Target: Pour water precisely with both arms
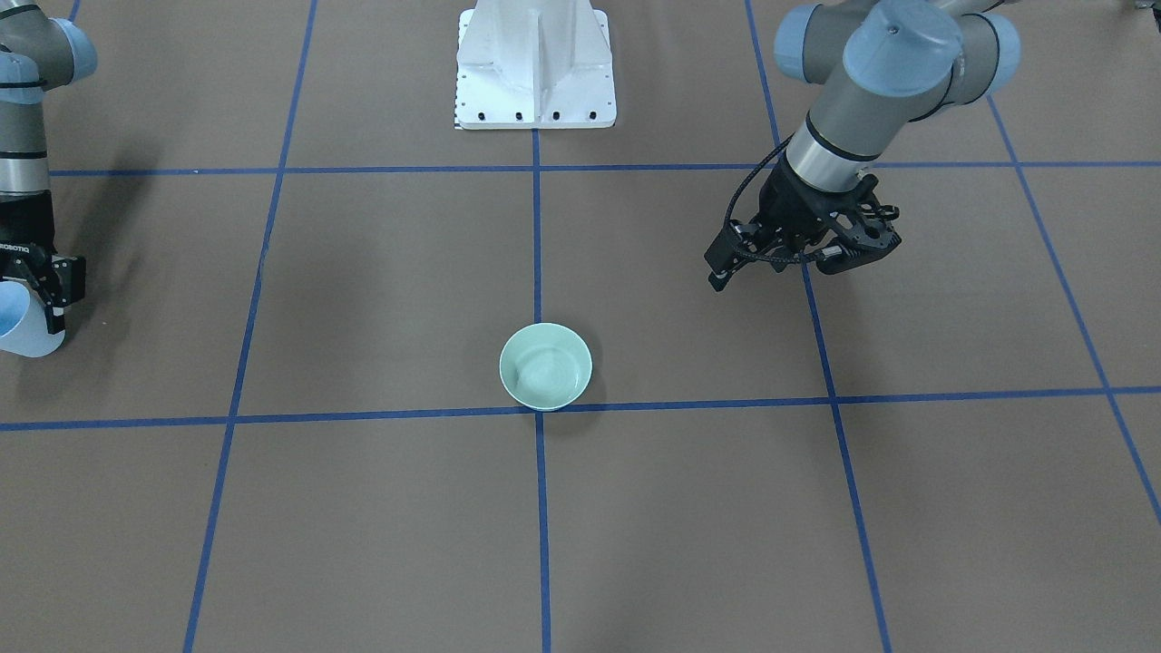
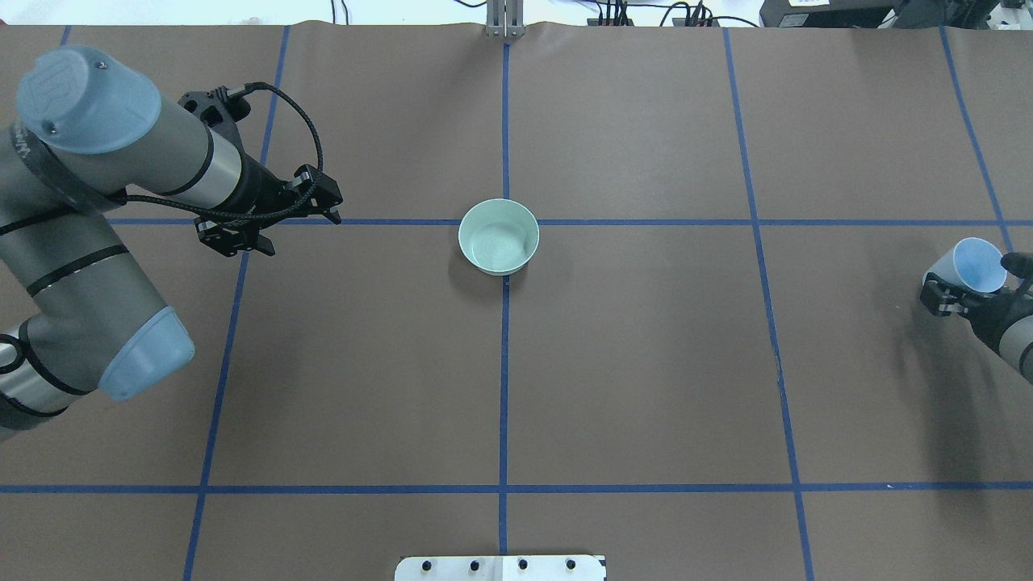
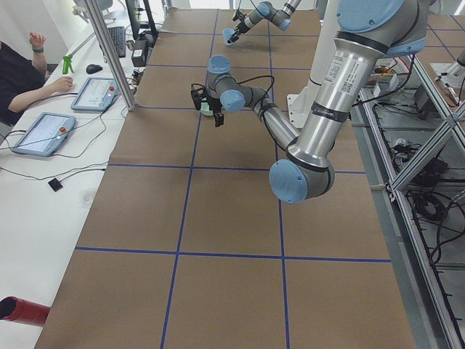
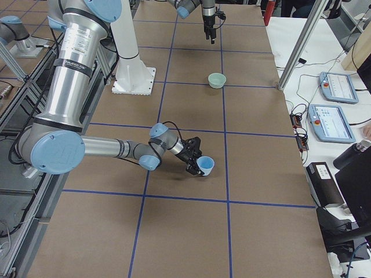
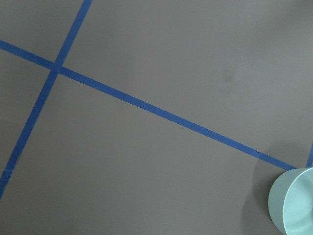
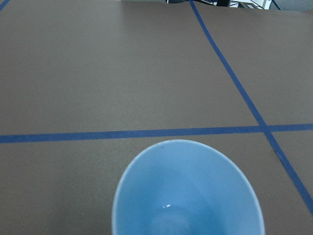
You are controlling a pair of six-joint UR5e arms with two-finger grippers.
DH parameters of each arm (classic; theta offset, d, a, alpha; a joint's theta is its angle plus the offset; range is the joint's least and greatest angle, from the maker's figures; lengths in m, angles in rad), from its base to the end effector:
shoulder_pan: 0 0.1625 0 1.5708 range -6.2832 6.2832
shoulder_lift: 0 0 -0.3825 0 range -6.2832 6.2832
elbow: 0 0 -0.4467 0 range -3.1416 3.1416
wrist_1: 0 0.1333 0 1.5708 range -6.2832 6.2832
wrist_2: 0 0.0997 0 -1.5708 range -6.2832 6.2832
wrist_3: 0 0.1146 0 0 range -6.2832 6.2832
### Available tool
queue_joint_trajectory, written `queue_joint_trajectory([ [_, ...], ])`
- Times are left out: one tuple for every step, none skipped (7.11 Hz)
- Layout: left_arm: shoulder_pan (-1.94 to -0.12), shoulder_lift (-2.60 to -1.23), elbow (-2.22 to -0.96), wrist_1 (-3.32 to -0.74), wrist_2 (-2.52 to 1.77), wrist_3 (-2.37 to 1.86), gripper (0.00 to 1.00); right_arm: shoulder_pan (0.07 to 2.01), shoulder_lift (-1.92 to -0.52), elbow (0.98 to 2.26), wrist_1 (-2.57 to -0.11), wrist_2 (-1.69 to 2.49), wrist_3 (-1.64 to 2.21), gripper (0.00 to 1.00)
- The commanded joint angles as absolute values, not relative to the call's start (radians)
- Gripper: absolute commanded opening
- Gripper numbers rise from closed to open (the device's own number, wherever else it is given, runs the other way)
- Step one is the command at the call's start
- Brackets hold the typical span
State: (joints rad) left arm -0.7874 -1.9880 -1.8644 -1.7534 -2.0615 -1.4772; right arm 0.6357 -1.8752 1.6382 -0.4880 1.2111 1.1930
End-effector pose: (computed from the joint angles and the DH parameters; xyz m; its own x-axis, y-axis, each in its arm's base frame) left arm 0.3918 -0.5057 0.2064 0.4746 -0.3596 -0.8034 0.3228 0.9202 -0.2212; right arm -0.2719 -0.4164 0.6288 0.7792 0.1458 0.6096 -0.5168 0.6999 0.4931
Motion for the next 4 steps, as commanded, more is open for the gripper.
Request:
queue_joint_trajectory([
  [-0.795, -1.976, -1.879, -1.753, -2.063, -1.476, 1.0, 0.794, -1.844, 1.711, -0.483, 1.437, 1.177, 0.0],
  [-0.828, -1.956, -1.891, -1.753, -2.069, -1.454, 1.0, 0.874, -1.797, 1.742, -0.485, 1.545, 1.154, 0.0],
  [-0.842, -1.903, -1.929, -1.753, -2.068, -1.352, 1.0, 0.891, -1.743, 1.759, -0.485, 1.569, 1.093, 0.0],
  [-0.868, -1.863, -1.936, -1.753, -2.069, -1.28, 1.0, 0.891, -1.677, 1.763, -0.483, 1.565, 1.022, 0.0],
])
